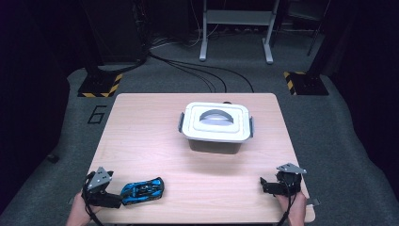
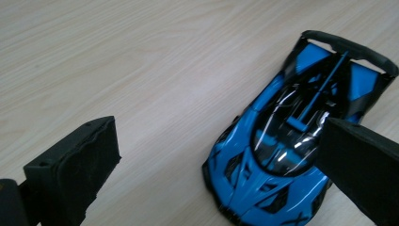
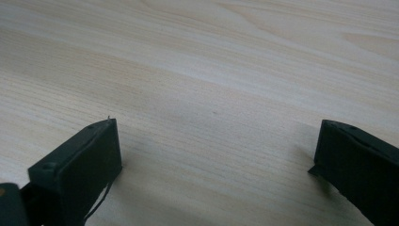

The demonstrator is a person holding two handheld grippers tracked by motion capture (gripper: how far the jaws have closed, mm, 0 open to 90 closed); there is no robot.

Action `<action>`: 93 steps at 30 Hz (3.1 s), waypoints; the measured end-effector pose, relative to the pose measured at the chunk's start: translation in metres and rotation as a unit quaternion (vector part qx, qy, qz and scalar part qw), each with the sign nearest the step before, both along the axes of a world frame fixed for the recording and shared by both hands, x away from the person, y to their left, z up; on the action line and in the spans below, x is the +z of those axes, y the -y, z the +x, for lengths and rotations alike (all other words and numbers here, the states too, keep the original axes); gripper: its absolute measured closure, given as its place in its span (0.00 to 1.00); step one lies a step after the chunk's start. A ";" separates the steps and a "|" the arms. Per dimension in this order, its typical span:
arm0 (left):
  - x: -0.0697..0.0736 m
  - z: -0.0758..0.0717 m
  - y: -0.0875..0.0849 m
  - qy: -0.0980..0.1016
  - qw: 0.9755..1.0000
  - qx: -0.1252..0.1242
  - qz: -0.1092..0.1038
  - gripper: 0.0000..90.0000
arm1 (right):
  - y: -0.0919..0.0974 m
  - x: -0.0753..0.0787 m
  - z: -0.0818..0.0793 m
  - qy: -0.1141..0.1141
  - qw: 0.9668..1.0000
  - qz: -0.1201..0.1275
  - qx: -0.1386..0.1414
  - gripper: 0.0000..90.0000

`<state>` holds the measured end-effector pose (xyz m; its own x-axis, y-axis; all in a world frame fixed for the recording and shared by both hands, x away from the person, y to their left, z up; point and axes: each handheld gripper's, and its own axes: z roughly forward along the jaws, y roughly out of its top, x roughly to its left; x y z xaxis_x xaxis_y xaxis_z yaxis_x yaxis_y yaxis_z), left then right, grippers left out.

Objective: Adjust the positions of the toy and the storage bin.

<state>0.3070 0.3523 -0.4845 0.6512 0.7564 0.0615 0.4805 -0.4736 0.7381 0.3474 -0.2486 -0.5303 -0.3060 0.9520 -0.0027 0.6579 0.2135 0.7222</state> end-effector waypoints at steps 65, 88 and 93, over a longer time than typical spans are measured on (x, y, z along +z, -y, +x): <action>-0.013 0.037 0.094 -0.037 0.992 -0.104 0.059 0.27 | 0.000 0.000 -0.001 0.003 1.000 0.001 -0.002 0.02; -0.016 0.080 0.087 -0.055 0.994 0.060 0.077 0.28 | 0.000 0.000 -0.001 0.003 1.000 -0.001 -0.002 0.02; -0.017 0.077 0.091 -0.045 0.993 0.058 0.096 0.28 | 0.000 0.000 -0.001 0.003 1.000 -0.001 -0.001 0.02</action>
<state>0.3835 0.2615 -0.5010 0.5691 0.8073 0.1564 0.6006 -0.5380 0.5914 0.3463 -0.2486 -0.5300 -0.3032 0.9529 -0.0061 0.6541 0.2128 0.7259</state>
